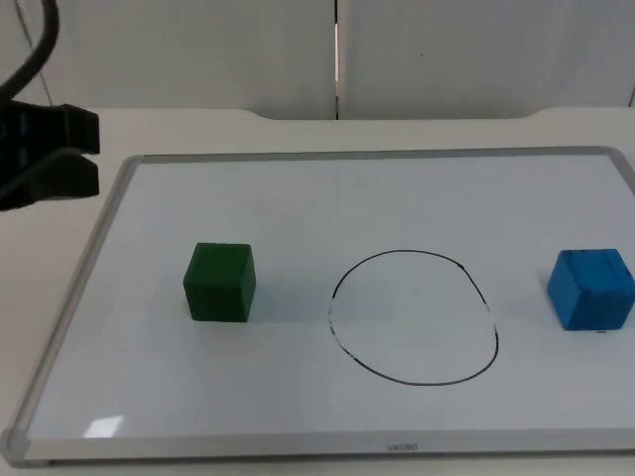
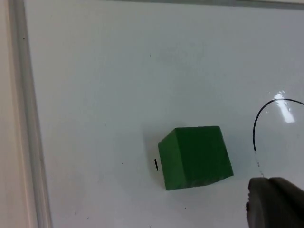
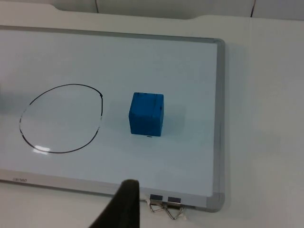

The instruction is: Push the two cubes into the marked area.

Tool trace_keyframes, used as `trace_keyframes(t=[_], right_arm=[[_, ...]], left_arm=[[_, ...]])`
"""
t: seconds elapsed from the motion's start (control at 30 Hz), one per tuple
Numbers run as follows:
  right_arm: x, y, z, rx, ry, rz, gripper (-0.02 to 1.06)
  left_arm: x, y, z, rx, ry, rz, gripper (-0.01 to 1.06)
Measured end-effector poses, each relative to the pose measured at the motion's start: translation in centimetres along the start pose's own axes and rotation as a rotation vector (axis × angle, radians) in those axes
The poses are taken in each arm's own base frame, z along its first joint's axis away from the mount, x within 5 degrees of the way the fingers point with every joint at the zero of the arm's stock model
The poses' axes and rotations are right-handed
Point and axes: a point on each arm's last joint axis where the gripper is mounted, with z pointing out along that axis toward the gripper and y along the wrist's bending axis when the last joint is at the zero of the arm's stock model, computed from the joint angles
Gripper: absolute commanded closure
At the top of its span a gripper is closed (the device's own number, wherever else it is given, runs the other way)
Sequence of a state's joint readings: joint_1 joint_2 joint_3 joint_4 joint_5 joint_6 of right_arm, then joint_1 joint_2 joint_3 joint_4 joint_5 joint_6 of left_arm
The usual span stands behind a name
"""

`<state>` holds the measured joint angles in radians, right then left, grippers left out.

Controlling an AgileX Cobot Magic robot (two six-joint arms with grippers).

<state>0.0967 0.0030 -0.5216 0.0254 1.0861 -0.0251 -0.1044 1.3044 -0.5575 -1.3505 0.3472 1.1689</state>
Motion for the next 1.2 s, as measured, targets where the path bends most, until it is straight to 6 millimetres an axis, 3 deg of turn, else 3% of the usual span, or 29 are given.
trace_keyframes(t=[0.23,0.53,0.8,1.2], right_arm=[[0.0,0.0,0.0,0.0,0.0,0.0,-0.01],[0.0,0.0,0.0,0.0,0.0,0.0,-0.01],[0.0,0.0,0.0,0.0,0.0,0.0,-0.01],[0.0,0.0,0.0,0.0,0.0,0.0,-0.01]], left_arm=[[-0.4,0.6,2.1,0.003,0.055,-0.019,1.05],[0.6,1.4,5.0,0.03,0.119,-0.056,1.05],[0.1,1.6,6.0,0.048,0.104,-0.065,1.05],[0.4,2.9,9.5,0.031,0.163,-0.104,1.05]])
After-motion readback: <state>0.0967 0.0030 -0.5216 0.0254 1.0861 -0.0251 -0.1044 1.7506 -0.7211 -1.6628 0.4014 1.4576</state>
